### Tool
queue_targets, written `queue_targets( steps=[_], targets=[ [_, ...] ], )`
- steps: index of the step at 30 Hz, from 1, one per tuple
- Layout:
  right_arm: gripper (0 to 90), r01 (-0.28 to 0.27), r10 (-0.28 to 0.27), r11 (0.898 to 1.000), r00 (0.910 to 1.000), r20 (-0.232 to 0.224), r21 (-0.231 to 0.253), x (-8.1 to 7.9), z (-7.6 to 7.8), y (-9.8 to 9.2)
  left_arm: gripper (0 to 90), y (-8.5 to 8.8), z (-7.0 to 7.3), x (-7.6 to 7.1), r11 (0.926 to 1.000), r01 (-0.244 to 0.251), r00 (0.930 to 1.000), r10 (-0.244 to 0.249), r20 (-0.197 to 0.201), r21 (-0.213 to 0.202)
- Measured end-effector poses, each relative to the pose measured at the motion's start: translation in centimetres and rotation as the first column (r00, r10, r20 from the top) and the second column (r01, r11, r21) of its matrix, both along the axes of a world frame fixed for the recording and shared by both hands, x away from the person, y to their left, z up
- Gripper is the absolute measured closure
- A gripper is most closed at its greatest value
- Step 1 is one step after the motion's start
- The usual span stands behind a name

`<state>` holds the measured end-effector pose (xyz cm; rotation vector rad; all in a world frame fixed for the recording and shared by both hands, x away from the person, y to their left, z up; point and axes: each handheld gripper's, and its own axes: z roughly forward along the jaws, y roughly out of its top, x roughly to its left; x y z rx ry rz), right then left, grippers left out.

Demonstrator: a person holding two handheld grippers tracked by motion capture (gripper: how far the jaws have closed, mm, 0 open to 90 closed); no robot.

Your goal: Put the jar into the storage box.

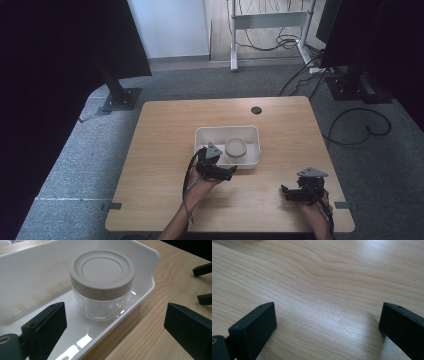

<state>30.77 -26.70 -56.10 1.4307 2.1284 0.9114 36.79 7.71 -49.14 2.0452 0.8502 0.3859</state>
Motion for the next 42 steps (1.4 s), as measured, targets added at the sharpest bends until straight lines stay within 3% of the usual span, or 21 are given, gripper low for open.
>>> queue_targets(
  steps=[17, 42],
  targets=[
    [0.8, 0.000, 0.000, 1.000, 1.0000, 0.000, 0.000, 0.0, 0.0, 0.0, 4.2, 2.6, 0.6, -1.4, 0.9995, 0.000, 1.0000, 0.000, 0.007, -0.033],
    [0.8, 0.000, 0.000, 1.000, 1.0000, 0.000, 0.000, 0.0, 0.0, 0.0, 4.7, 6.6, -0.4, -3.4, 0.9982, -0.027, 0.9993, 0.029, 0.025, -0.053]
  ],
)
